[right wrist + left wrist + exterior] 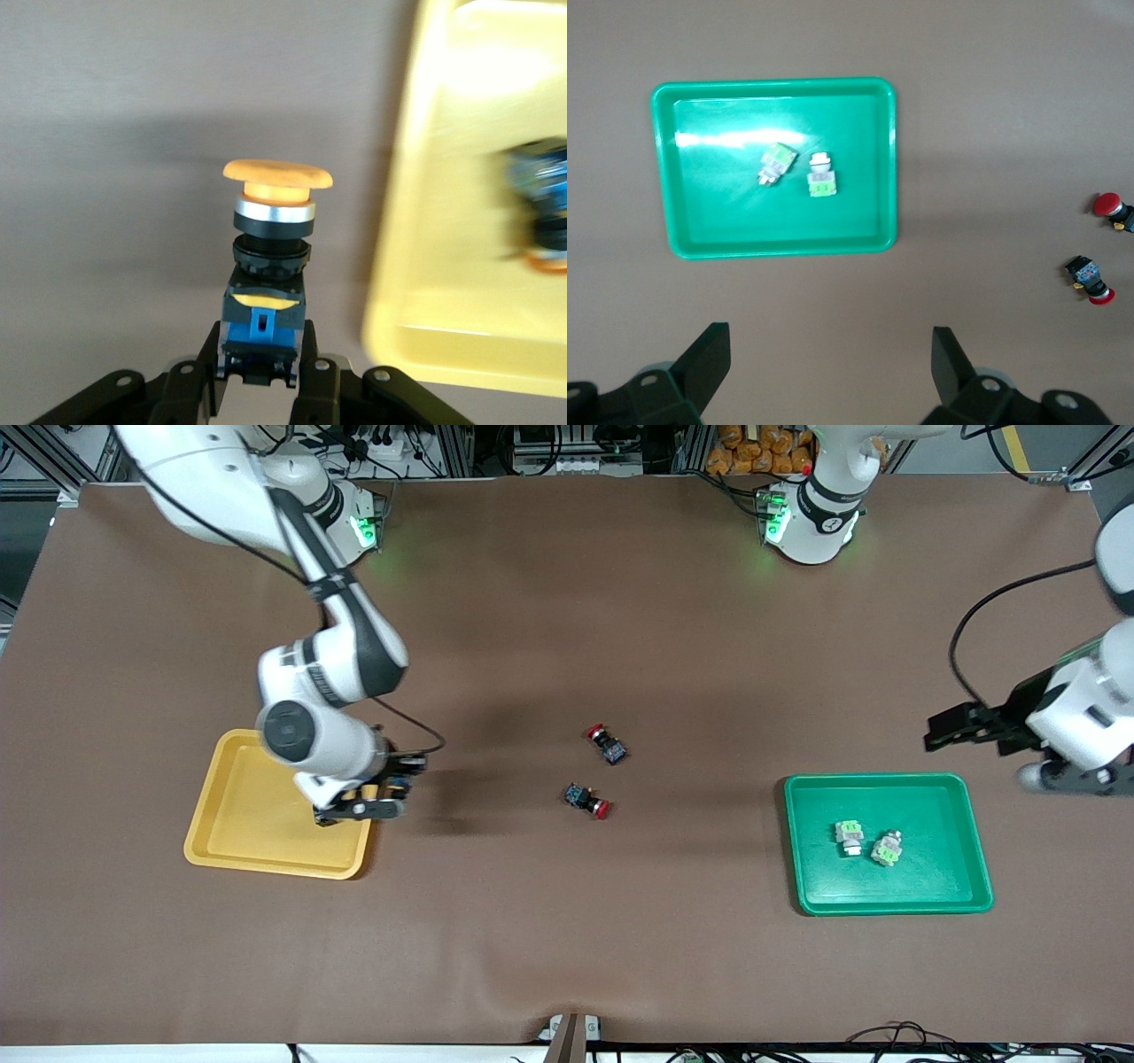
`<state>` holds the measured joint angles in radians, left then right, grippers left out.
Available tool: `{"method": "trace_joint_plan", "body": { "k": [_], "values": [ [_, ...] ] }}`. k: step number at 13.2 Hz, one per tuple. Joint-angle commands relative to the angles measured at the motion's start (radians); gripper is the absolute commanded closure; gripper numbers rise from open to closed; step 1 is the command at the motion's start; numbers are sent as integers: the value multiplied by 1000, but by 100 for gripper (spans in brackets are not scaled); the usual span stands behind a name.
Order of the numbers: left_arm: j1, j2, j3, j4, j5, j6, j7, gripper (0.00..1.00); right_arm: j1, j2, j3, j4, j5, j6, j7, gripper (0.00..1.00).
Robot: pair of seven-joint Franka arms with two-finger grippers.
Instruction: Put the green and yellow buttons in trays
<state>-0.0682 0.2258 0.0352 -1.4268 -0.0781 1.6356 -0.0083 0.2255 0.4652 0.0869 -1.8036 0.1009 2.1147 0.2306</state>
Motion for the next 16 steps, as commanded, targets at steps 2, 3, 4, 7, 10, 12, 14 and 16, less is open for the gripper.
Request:
{"method": "trace_joint_plan", "body": {
  "k": [2, 3, 4, 7, 10, 12, 14, 16],
  "values": [
    [30, -112, -3, -20, 12, -95, -31, 0, -107, -37, 16, -17, -13, -30, -186, 100],
    [54, -149, -39, -21, 46, -123, -63, 0, -129, -36, 16, -16, -29, -29, -226, 100],
    [88, -176, -81, -20, 69, -153, -80, 0, -150, -36, 16, -14, -50, -29, -249, 100],
    [93, -261, -72, -50, 63, -188, -116, 0, -195, -36, 16, -13, -61, -38, -324, 100],
    [73, -282, -35, -67, 63, -186, -107, 0, -245, -40, 16, -13, -69, -64, -390, 100],
    [73, -295, -23, -98, 64, -159, -99, 0, -291, -43, 16, -13, -93, -88, -444, 100],
    [73, -287, -15, -92, 63, -152, -98, 0, -319, -56, 16, -11, -121, -116, -462, 100],
    [70, -286, -17, -95, 57, -152, -119, 0, -328, -62, 16, -11, -158, -145, -462, 100]
  ]
}}
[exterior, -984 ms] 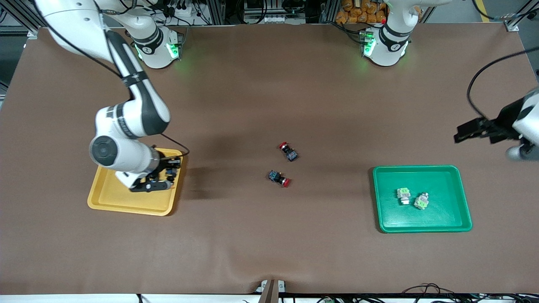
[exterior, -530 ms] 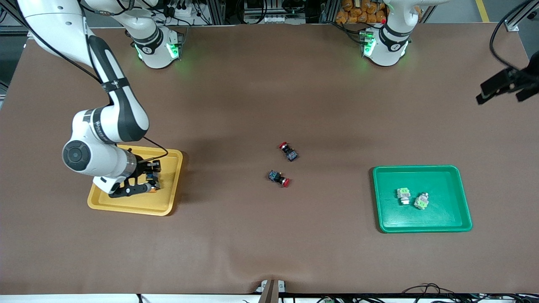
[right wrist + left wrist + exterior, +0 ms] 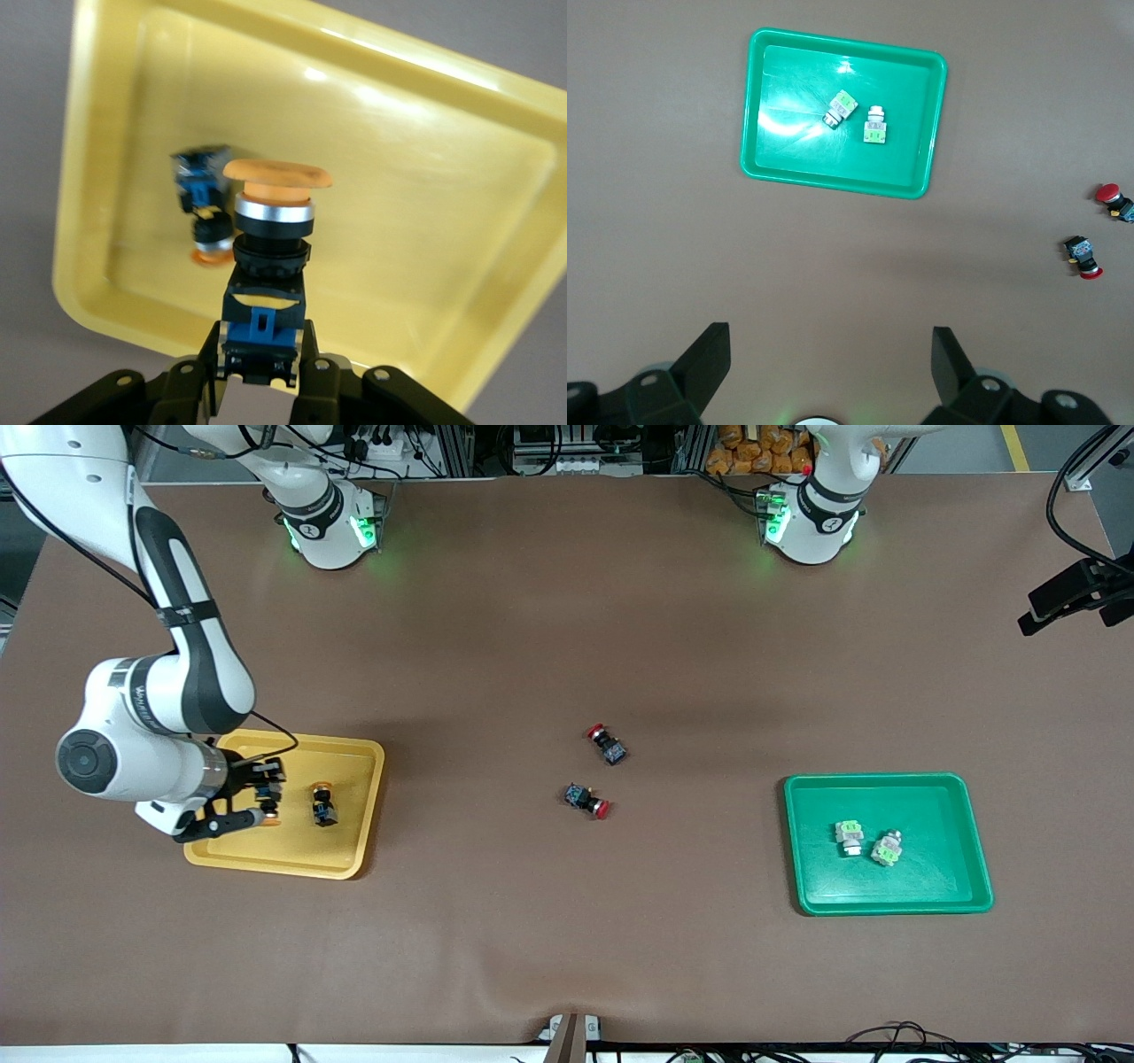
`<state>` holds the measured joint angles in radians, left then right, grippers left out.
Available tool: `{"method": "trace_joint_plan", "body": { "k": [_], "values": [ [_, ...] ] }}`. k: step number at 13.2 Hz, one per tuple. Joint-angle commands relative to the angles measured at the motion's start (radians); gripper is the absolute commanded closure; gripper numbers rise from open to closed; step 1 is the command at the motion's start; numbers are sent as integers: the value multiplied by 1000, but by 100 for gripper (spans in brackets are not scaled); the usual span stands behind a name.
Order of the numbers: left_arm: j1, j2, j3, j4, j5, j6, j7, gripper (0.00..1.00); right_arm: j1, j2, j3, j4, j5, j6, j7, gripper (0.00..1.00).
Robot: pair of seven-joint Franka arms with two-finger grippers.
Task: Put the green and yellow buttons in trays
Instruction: 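Lower the yellow button into the yellow tray and open the right gripper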
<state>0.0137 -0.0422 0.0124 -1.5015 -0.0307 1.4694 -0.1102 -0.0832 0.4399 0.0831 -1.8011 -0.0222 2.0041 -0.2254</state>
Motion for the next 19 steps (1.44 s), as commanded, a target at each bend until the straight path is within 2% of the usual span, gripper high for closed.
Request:
{"method": "trace_joint_plan", "body": {
  "k": [1, 9, 12, 19],
  "values": [
    [-12, -18, 5, -22, 11, 14, -22, 0, -29, -36, 20, -14, -38, -44, -6, 100],
    [-12, -4, 8, -17, 15, 22, 4, 0, -32, 8, 21, -14, -62, 36, -8, 100],
    [-12, 4, 8, -11, 18, 20, 6, 0, -29, 74, 21, -14, -62, 140, -14, 100],
    [-11, 15, 0, -11, 15, 15, 4, 0, -23, 120, 23, -12, -55, 202, -11, 100]
  ]
}}
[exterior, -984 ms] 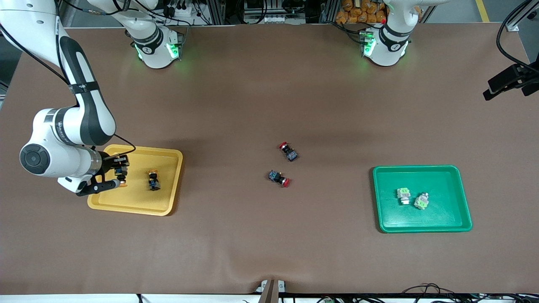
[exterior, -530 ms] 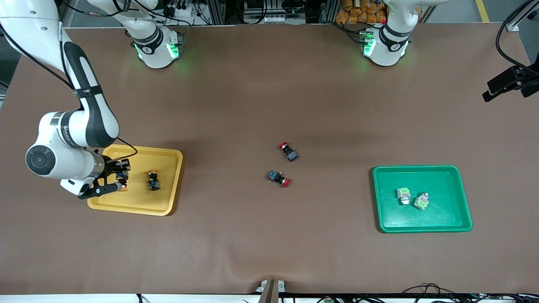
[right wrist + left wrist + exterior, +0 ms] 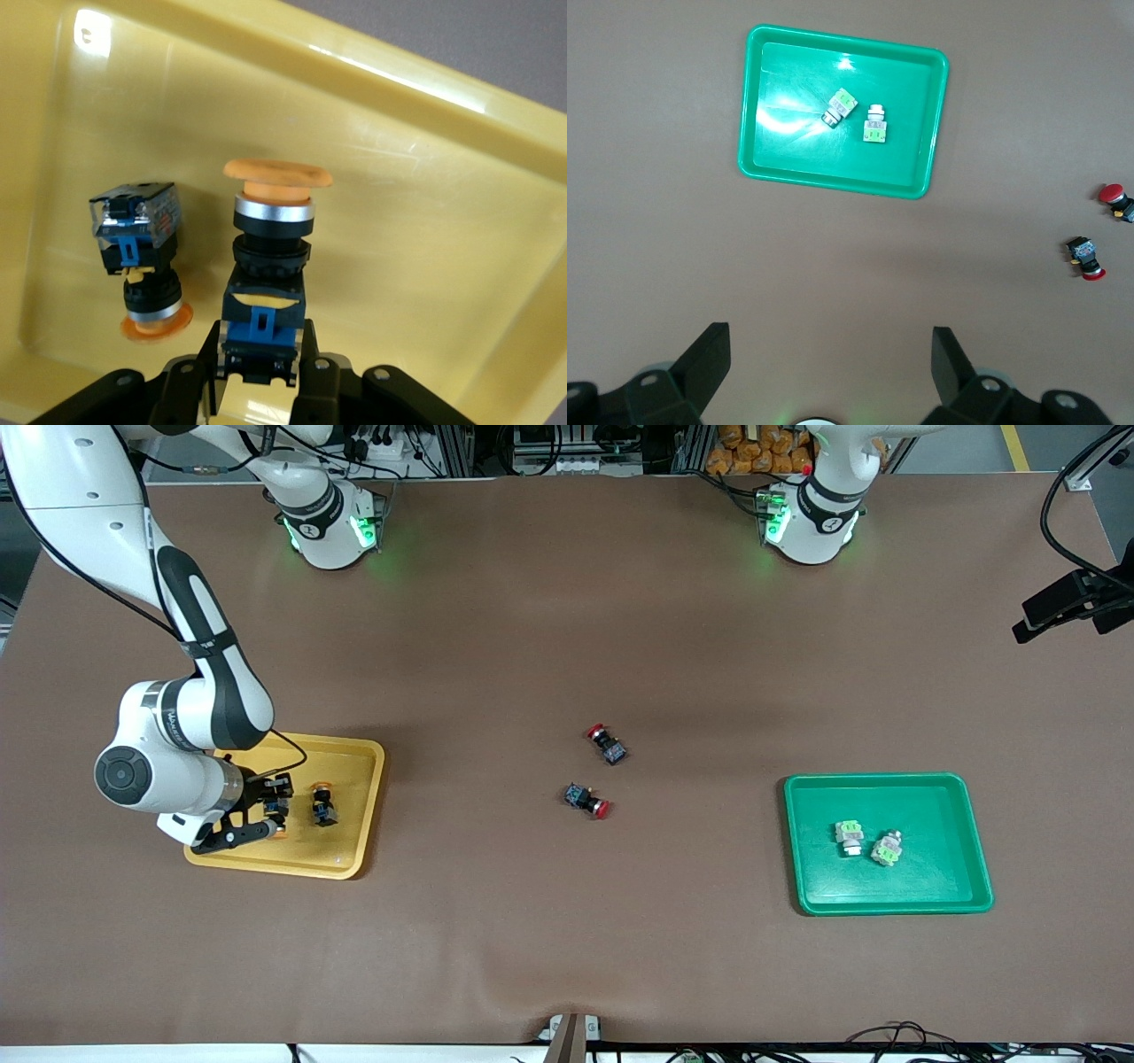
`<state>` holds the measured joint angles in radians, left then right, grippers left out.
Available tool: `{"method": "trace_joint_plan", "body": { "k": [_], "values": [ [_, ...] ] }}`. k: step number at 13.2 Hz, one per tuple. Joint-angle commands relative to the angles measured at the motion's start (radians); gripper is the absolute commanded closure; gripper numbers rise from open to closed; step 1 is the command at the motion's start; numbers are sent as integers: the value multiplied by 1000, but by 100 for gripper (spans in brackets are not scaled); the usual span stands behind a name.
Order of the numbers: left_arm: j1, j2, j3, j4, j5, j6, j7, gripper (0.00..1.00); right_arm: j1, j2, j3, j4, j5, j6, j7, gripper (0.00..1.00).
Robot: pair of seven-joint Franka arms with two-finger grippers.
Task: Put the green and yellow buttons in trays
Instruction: 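Lower the yellow button into the yellow tray and open the right gripper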
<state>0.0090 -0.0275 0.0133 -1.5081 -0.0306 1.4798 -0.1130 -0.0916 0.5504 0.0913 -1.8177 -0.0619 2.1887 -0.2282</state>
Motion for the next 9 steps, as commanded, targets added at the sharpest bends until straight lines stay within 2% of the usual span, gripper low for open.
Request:
{"method": "trace_joint_plan", "body": {
  "k": [1, 6, 7, 8, 9],
  "values": [
    [-6, 6, 0, -4, 15, 5, 7, 0, -16, 19, 15, 5, -16, 26, -10, 100],
    [-3, 6, -3, -4, 11, 4, 9, 0, -14, 23, 15, 5, -18, 37, -16, 98],
    [-3, 8, -3, -4, 11, 4, 9, 0, -14, 23, 15, 5, -18, 37, -28, 80],
    [-3, 8, -1, -7, 11, 4, 9, 0, -14, 25, 15, 3, -18, 39, -31, 80],
    [-3, 8, -3, -6, 11, 4, 9, 0, -14, 25, 15, 1, -18, 39, -31, 85]
  ]
}}
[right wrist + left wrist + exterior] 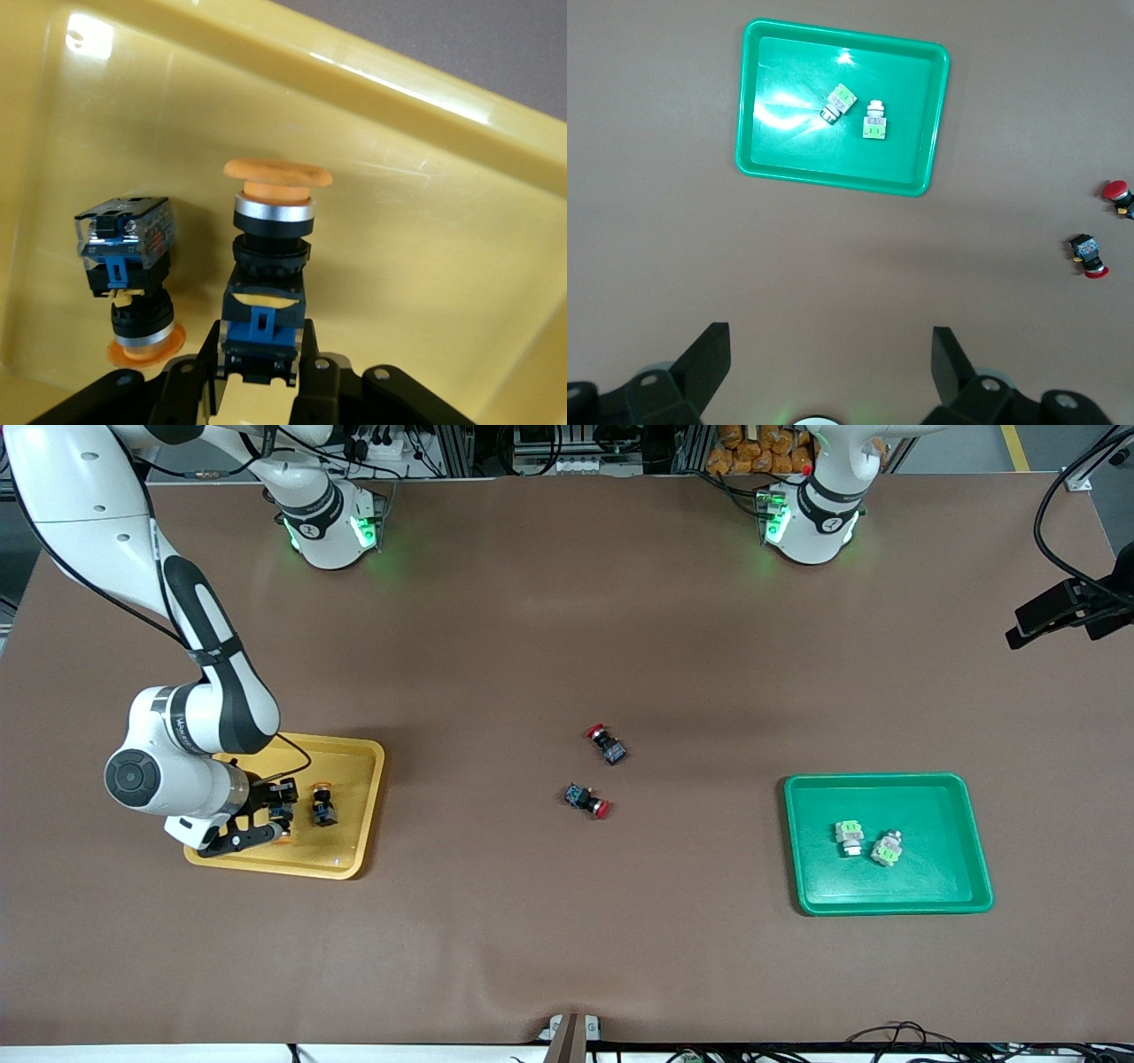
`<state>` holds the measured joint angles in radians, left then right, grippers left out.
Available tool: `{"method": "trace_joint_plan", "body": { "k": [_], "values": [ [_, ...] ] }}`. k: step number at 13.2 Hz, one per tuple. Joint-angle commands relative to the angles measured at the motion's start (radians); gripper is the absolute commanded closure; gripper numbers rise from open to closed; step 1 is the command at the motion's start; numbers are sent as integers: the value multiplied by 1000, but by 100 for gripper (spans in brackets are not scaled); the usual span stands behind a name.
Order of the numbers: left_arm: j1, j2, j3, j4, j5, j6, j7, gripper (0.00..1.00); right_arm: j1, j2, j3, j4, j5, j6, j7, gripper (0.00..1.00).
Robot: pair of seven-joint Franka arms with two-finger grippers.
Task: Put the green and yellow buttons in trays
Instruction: 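Lower the yellow button into the yellow tray and open the right gripper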
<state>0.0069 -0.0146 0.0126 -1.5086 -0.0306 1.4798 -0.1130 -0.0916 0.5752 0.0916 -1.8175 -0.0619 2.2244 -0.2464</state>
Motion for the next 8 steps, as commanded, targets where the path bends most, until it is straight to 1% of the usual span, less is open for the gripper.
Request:
{"method": "trace_joint_plan", "body": {
  "k": [1, 2, 3, 4, 5, 8],
  "values": [
    [-1, -7, -2, -4, 11, 4, 9, 0, -16, 0, 14, 3, -18, 3, -14, 82],
    [-2, -5, -2, -5, 9, 4, 7, 0, -16, -1, 14, 3, -18, 3, -16, 43],
    [-4, -4, -2, -5, 9, 4, 7, 0, -16, 0, 16, 3, -18, 3, -16, 28],
    [-4, 4, -2, -4, 8, 4, 7, 0, -16, 0, 16, 1, -16, 3, -16, 4],
    [-4, 2, -2, -4, 8, 4, 7, 0, -16, 0, 16, 0, -16, 4, -16, 0],
    [-4, 5, -2, -5, 8, 4, 9, 0, -13, -3, 17, 0, -16, 1, -16, 0]
  ]
}}
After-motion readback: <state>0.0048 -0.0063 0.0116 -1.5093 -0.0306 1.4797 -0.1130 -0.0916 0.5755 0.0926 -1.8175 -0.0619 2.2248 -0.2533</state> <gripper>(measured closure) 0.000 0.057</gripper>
